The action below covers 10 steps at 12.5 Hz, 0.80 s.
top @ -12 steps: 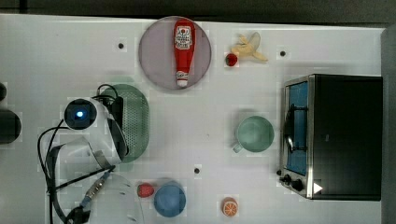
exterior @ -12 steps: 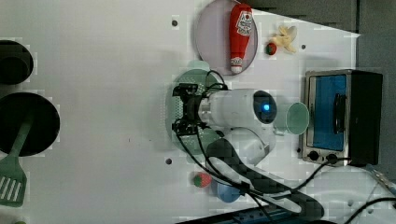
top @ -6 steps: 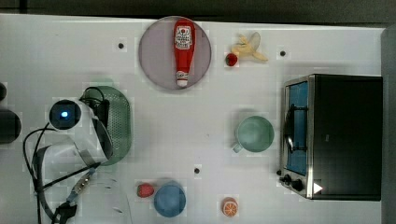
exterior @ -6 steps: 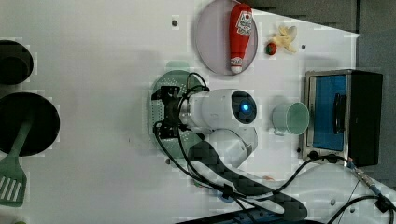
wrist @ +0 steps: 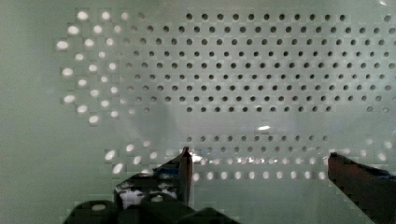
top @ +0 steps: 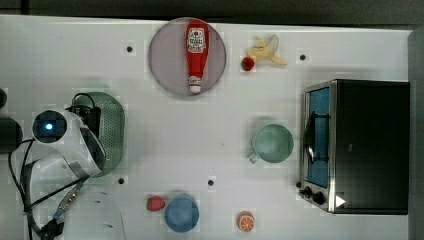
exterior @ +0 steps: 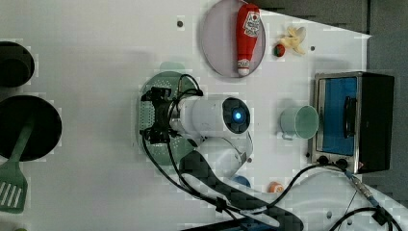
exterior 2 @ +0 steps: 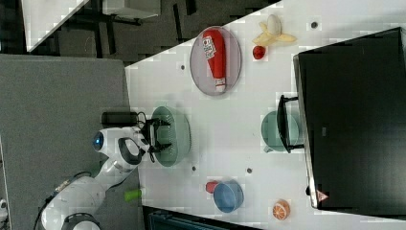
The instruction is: Drag strainer right to left.
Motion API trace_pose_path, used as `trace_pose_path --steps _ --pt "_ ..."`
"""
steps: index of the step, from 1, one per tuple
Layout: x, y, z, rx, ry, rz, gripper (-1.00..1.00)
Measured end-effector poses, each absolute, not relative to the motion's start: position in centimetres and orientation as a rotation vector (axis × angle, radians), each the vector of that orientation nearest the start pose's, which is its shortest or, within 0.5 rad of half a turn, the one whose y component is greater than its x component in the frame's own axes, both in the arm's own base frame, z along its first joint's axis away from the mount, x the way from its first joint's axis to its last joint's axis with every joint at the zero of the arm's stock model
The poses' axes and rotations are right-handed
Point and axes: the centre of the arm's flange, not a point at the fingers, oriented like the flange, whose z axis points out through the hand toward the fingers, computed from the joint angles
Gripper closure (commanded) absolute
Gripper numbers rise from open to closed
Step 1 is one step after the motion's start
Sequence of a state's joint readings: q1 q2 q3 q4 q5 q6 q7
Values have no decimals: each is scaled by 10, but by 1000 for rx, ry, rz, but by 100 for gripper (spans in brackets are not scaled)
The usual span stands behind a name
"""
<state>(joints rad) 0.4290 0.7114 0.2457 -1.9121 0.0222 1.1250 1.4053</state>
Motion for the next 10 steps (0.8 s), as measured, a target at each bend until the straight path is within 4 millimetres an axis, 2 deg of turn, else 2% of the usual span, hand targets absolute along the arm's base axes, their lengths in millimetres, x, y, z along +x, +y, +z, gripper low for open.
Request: trace_pose_path --steps 4,6,7,8,9,10 --pt "485 411 142 -2113 2147 261 -100" --pt "475 412 143 -2221 2163 272 -100" --pt "472 409 153 -2285 2163 275 -100" --pt "469 407 171 -2350 2151 271 -100" --pt "468 403 195 -2436 2111 265 -100" --pt "466 394 227 -2515 2065 249 -100"
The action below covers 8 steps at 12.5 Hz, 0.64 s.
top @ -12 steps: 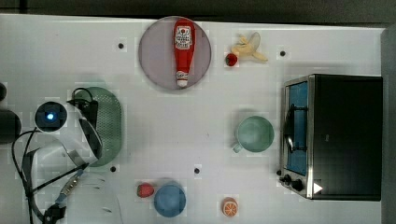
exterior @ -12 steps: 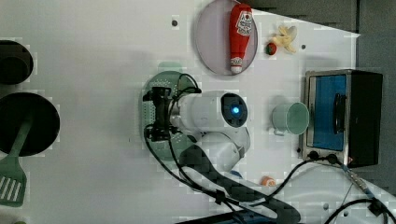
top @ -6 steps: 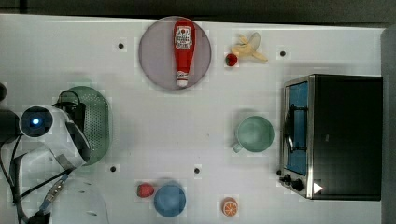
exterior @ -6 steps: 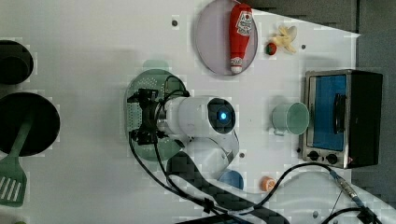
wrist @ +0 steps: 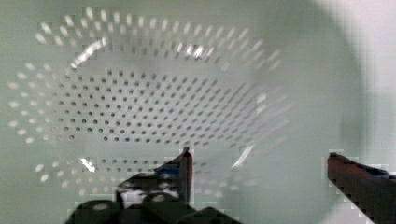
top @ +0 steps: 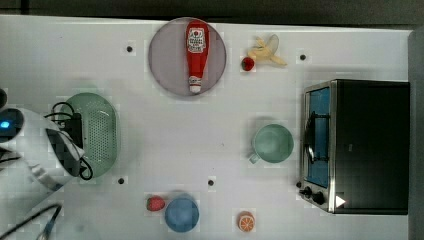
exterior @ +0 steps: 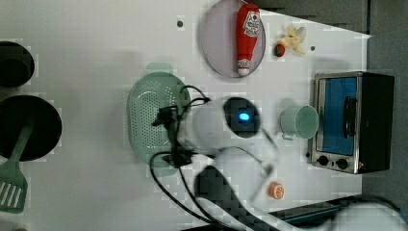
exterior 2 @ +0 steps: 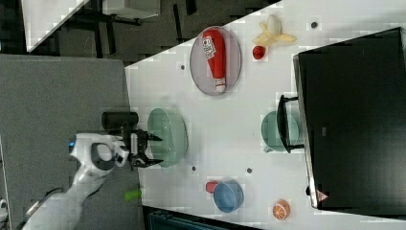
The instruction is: Drag strainer right to left.
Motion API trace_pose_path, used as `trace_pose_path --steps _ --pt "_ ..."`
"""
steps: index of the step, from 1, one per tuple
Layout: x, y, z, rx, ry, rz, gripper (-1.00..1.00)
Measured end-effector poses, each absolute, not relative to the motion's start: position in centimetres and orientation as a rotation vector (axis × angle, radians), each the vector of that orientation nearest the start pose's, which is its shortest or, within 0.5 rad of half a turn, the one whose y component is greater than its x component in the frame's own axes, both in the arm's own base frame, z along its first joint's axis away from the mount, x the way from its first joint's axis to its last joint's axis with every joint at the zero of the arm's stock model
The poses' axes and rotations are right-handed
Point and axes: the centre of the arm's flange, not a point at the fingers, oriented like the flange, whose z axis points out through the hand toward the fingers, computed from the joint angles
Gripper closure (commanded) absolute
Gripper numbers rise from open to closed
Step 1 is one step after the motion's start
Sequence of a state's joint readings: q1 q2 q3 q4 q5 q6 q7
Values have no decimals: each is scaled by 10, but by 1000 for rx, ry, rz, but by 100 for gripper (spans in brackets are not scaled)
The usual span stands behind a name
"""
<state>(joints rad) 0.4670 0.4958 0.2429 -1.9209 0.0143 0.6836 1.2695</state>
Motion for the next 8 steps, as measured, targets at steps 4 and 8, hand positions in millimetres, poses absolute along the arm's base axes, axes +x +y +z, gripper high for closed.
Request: trace_pose_path --steps 4,8 --pt "484 338 406 -2690 1705 110 -100" --pt "486 216 586 -2672 1448 -43 -100"
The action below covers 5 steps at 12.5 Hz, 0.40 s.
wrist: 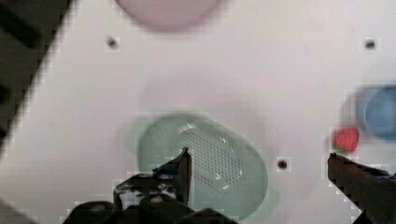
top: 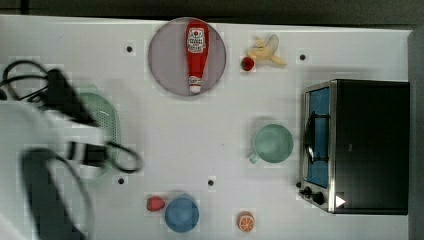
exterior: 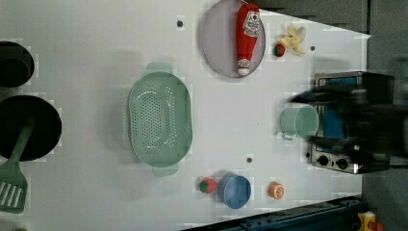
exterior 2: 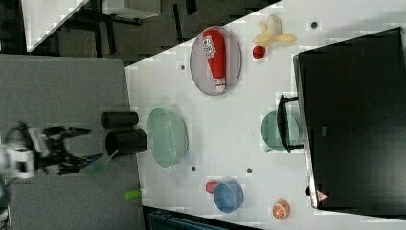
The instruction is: Drag strainer right to left.
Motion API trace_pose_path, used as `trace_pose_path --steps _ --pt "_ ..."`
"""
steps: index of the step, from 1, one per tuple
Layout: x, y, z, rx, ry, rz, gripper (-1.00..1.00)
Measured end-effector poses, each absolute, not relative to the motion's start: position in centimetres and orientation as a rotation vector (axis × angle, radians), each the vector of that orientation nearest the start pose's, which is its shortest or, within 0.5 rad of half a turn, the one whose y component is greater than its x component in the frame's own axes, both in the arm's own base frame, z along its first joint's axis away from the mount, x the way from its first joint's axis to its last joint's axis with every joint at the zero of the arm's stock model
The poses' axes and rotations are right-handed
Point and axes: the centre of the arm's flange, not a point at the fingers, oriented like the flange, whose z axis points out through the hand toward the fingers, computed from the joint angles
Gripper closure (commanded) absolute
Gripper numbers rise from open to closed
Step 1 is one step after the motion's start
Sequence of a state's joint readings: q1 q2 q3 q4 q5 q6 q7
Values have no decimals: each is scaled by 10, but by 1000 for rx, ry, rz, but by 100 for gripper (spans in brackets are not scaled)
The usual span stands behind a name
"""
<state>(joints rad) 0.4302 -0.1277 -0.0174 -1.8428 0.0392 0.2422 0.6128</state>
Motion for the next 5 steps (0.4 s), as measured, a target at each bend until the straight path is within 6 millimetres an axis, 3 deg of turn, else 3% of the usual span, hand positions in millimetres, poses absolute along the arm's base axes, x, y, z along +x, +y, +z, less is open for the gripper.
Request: trace_pose_path --steps 1,2,4,5 --pt "487 174 618 -2641 1427 -75 -100" --pt "489 126 637 -2613 1431 -122 -100" --pt "490 26 644 -2650 1492 -160 -100" --pt "492 -12 638 -2665 1502 -149 -100"
